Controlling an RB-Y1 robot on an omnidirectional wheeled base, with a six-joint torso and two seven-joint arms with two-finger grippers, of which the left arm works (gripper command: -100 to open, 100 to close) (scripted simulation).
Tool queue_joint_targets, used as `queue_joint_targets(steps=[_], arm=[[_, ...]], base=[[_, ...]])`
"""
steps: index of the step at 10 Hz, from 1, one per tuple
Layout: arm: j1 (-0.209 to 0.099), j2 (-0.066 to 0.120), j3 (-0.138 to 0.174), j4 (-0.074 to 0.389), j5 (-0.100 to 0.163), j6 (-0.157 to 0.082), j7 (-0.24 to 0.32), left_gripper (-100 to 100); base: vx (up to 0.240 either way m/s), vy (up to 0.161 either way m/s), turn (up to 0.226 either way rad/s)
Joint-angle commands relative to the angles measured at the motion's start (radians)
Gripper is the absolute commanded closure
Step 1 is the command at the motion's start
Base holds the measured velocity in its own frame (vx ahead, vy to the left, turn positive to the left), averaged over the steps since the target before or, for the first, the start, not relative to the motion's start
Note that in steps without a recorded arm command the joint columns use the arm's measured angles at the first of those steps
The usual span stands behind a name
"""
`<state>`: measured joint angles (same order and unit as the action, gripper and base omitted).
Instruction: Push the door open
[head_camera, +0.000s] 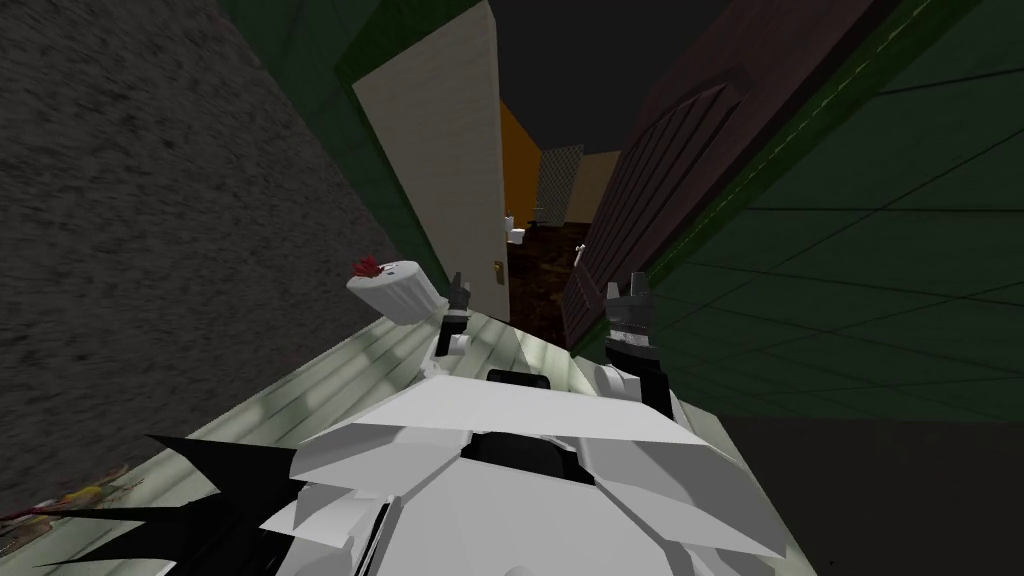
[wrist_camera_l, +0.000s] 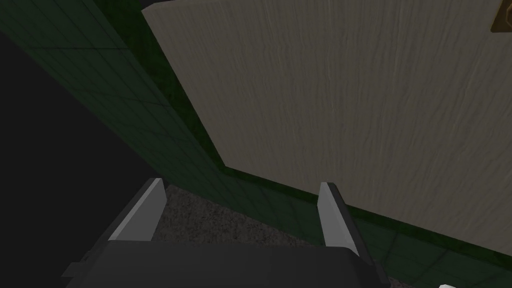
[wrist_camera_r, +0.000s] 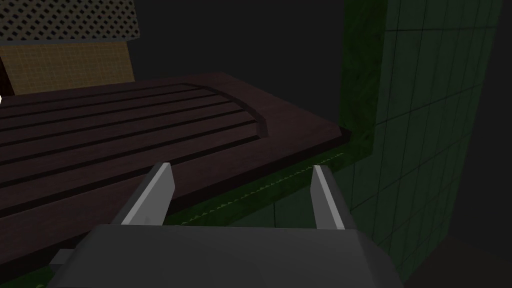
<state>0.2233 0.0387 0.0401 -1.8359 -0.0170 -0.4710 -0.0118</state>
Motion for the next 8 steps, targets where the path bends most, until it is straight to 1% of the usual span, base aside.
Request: queue_joint_targets(steps=[1,4,5,6,8], arm=[[-0.023,0.005,0.01,0.044,0.001,0.007,-0.003,-100],[-0.074,0.008,0.029,0.126,0.001,0.021,-0.009,-100],[-0.074,0.008,0.029,0.133,0.001,0.021,-0.009,-100],[-0.091,0.008,0.036,0.163,0.002,0.026,-0.011,-100],[-0.125,0.008,0.048,0.222,0.002,0.036,-0.016,-100]], base=[[0.05,0.104,-0.165],[0.03,0.118,-0.171],[0.028,0.087,-0.048],[0.02,0.062,-0.097],[0.023,0.094,-0.181]])
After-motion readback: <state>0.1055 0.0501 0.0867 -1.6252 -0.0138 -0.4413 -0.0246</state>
